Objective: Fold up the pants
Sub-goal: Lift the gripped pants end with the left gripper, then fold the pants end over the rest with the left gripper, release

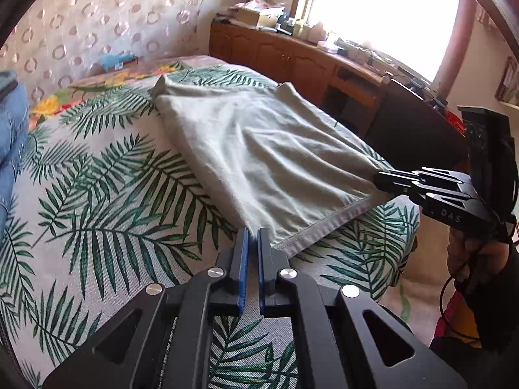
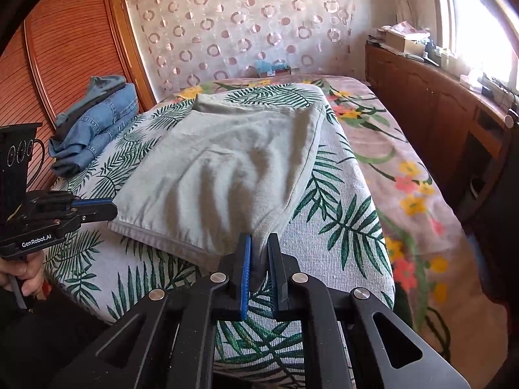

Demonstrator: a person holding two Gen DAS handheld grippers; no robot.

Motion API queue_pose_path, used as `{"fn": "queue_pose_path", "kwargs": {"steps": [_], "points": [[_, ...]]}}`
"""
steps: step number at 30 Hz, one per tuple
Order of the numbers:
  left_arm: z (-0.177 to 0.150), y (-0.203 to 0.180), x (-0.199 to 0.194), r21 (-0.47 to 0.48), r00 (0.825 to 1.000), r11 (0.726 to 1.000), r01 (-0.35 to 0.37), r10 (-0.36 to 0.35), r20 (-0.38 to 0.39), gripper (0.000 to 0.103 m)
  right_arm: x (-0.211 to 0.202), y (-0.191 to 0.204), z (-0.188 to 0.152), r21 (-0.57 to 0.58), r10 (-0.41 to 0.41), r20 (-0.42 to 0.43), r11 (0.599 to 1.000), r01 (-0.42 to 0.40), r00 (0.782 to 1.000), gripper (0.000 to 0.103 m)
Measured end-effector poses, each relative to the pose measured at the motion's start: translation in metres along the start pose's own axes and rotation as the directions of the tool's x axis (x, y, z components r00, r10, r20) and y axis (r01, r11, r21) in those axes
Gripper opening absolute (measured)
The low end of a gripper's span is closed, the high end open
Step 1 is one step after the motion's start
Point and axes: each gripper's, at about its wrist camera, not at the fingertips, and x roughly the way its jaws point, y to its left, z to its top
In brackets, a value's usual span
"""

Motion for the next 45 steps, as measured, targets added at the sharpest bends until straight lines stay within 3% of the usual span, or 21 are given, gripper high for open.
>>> {"fn": "queue_pose_path", "kwargs": {"steps": [2, 7, 10, 15, 17, 22, 25, 27, 28, 45], "points": [[0.000, 0.001, 0.005, -0.002, 1.000, 1.000, -0.013, 0.013, -0.016, 0.013, 0.002, 0.001, -0.001, 0.001, -0.001, -0.005, 1.000, 0.001, 1.000, 0.009], [0.000, 0.003, 0.011, -0.003, 0.999, 0.999, -0.035, 0.035, -0.032, 0.020, 0.003, 0.000, -0.001, 0.005, -0.002, -0.011, 1.000, 0.002, 1.000, 0.009], [0.000, 0.006, 0.012, -0.022, 0.999, 0.999, -0.030, 0.029, -0.037, 0.022, 0.003, -0.001, 0.000, 0.012, 0.001, -0.008, 1.000, -0.001, 1.000, 0.009], [0.003, 0.010, 0.013, -0.050, 0.999, 0.999, -0.010, 0.008, -0.038, 0.039, 0.003, -0.006, -0.001, 0.019, 0.011, -0.003, 1.000, -0.011, 1.000, 0.009], [0.003, 0.009, 0.014, -0.052, 0.999, 0.999, -0.003, 0.001, -0.039, 0.040, 0.003, -0.007, -0.003, 0.021, 0.016, -0.001, 1.000, -0.016, 1.000, 0.009], [0.004, 0.001, 0.017, -0.051, 0.999, 0.999, 0.010, -0.012, -0.032, 0.039, 0.003, -0.010, -0.005, 0.030, 0.033, 0.008, 0.999, -0.033, 0.999, 0.009], [0.004, -0.005, 0.018, -0.038, 0.999, 0.999, 0.031, -0.033, -0.032, 0.020, 0.004, -0.010, -0.006, 0.033, 0.039, 0.012, 0.999, -0.039, 0.999, 0.009], [0.003, -0.012, 0.015, 0.014, 1.000, 1.000, -0.010, 0.010, -0.019, 0.007, 0.004, -0.010, -0.007, 0.031, 0.040, 0.014, 0.999, -0.041, 0.999, 0.009], [0.003, -0.016, 0.011, 0.039, 1.000, 0.999, -0.029, 0.029, -0.004, 0.007, 0.004, -0.010, -0.007, 0.026, 0.040, 0.014, 0.999, -0.040, 0.999, 0.009], [-0.001, -0.015, -0.040, 0.026, 0.997, 0.999, 0.040, -0.041, 0.059, 0.006, -0.028, 0.000, 0.002, -0.002, 0.116, 0.033, 0.993, -0.116, 0.993, 0.008]]}}
